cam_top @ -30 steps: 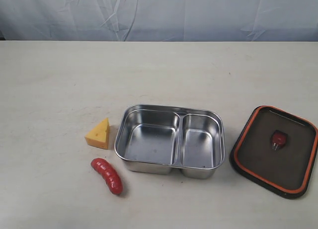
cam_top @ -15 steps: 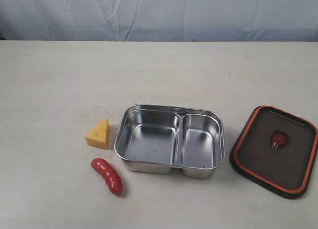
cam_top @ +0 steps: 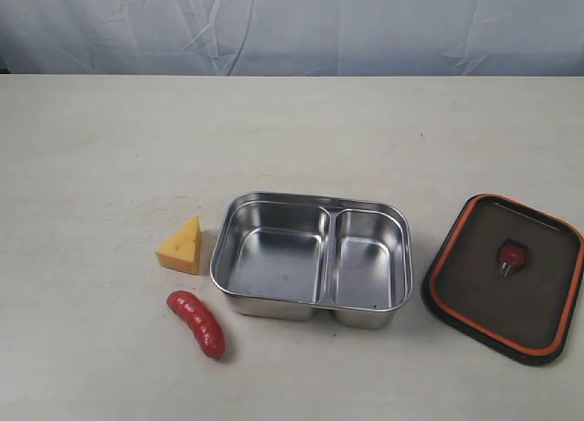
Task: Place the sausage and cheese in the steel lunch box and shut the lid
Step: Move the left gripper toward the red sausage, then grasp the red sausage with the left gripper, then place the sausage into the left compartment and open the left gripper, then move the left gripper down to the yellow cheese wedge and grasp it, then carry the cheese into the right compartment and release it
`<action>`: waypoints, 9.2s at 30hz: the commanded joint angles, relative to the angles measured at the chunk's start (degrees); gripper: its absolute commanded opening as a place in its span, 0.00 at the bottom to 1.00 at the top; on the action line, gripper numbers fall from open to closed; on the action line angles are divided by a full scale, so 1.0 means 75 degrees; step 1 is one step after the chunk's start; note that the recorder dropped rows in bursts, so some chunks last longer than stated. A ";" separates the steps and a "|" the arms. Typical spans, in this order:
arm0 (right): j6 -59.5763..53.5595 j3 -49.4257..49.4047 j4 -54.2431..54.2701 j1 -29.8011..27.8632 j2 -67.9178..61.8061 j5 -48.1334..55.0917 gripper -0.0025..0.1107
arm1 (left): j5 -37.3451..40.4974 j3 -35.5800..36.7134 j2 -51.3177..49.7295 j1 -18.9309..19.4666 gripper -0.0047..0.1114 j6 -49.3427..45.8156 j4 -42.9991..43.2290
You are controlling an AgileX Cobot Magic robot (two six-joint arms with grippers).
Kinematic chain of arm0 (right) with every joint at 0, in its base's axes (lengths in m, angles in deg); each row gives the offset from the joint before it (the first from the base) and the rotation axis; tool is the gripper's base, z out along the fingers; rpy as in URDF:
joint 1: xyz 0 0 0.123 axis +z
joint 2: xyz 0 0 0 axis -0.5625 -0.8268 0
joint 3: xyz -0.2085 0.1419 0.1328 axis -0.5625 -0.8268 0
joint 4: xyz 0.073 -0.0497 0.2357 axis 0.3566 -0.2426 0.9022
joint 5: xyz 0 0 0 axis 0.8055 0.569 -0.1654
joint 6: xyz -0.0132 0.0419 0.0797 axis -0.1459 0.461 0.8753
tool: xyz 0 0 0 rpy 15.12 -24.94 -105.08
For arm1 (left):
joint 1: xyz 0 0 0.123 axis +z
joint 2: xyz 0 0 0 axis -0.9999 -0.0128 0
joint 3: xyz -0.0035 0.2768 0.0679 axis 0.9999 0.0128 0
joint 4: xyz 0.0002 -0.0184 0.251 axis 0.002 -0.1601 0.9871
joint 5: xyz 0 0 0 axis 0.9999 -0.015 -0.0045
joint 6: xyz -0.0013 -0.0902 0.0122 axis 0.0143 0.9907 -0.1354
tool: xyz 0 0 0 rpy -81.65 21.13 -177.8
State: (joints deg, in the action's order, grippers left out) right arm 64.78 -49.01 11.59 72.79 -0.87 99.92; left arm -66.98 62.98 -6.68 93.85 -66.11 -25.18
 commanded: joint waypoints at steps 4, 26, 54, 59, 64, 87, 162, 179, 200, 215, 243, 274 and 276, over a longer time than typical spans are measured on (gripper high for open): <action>0.0333 -0.0050 -0.0412 -0.0023 0.0029 0.0147 0.01 | 0.4515 -0.2967 -0.4293 -0.0018 0.04 -0.2370 -0.0180; 0.0333 -0.0050 -0.1246 -0.0023 0.0029 0.0702 0.01 | 0.5783 -0.3917 -0.8516 -0.2112 0.04 -0.5186 -0.0356; 0.0333 -0.0050 -0.1595 -0.0023 0.0029 0.0771 0.01 | 0.4866 -0.2939 -0.8931 -0.4825 0.53 -1.1844 0.0178; 0.0333 -0.0050 -0.1613 -0.0023 0.0029 0.0771 0.01 | 0.4526 -0.2880 -0.9138 -0.4836 0.52 -1.1981 0.0275; 0.0333 -0.0050 -0.1613 -0.0023 0.0029 0.0771 0.01 | 0.4444 -0.2880 -0.9697 -0.4888 0.52 -1.2380 0.0306; 0.0333 -0.0050 -0.1665 -0.0023 0.0029 0.0812 0.01 | 0.3058 -0.2880 -1.1446 -0.5357 0.22 -1.2617 0.0129; 0.0333 -0.0050 -0.1679 -0.0023 0.0029 0.0811 0.01 | 0.2476 -0.4732 -1.0926 -0.3249 0.04 -0.4584 -0.1265; 0.0333 -0.0050 -0.1679 -0.0023 0.0029 0.0811 0.01 | 0.3323 -0.4732 -1.1235 -0.3306 0.56 -0.3622 0.0235; 0.0333 -0.0050 -0.1679 -0.0023 0.0029 0.0811 0.01 | 0.2411 -0.4732 -1.2473 -0.3831 0.51 -0.3570 0.0377; 0.0347 -0.0050 -0.1699 -0.0023 0.0029 0.0811 0.01 | 0.2894 -0.4732 -1.2473 -0.3831 0.04 -0.3531 0.0846; 0.0364 -0.0050 -0.1695 -0.0023 0.0029 0.0811 0.01 | 0.1412 -0.4974 -1.0087 -0.5956 0.04 -0.5354 -0.0930; 0.0899 -0.0050 -0.2054 -0.0023 0.0029 0.0925 0.01 | 0.1499 -0.6561 -1.2401 -0.7445 0.52 -0.5928 -0.1639; 0.1356 -0.0050 -0.2317 -0.0023 0.0009 0.1075 0.01 | 0.1597 -0.6561 -1.2401 -0.7445 0.52 -0.5928 -0.1639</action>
State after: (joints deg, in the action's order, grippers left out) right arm 71.18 -49.15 -2.91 72.79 -0.87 106.75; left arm -55.80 14.25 -99.93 38.42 -110.64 -36.91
